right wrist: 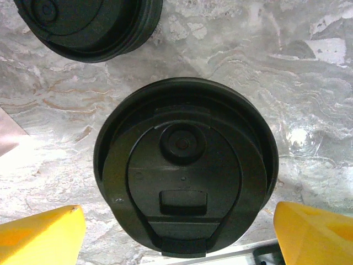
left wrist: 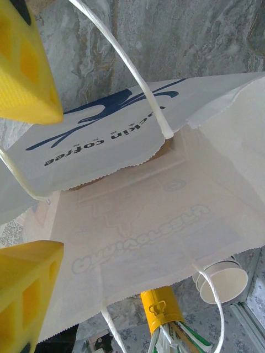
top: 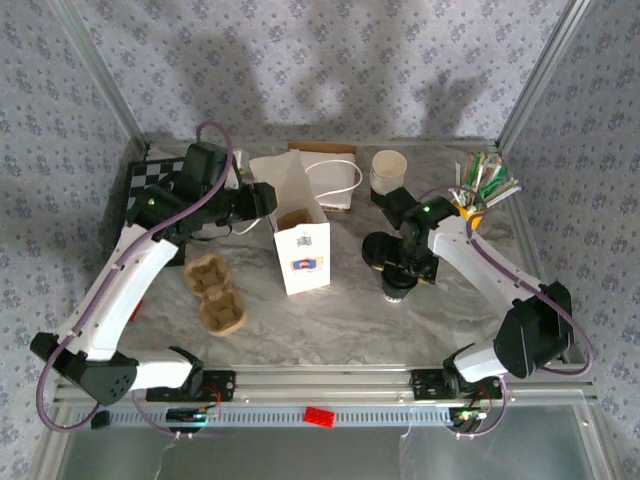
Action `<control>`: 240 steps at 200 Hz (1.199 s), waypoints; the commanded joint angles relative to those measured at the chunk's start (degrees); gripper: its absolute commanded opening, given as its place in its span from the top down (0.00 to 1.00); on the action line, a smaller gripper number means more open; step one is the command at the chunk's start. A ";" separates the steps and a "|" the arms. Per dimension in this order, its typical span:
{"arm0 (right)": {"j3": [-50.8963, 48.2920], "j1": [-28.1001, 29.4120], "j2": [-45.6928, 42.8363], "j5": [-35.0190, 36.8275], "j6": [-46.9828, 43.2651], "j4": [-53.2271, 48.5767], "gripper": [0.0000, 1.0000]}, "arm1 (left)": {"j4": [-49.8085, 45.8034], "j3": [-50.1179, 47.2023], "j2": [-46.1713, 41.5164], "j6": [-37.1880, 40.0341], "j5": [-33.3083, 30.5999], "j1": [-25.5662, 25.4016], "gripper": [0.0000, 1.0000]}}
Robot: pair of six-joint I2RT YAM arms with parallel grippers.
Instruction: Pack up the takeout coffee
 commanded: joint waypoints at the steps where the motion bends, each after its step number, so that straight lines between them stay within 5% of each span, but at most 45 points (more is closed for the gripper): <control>1: -0.28 -0.12 -0.49 2.59 -1.64 -0.18 0.13 | -0.40 0.34 -1.36 0.82 1.11 0.42 0.42; 240: 2.62 -0.27 5.25 1.96 -7.83 -2.59 0.20 | -0.08 0.28 0.05 0.71 1.44 1.04 0.41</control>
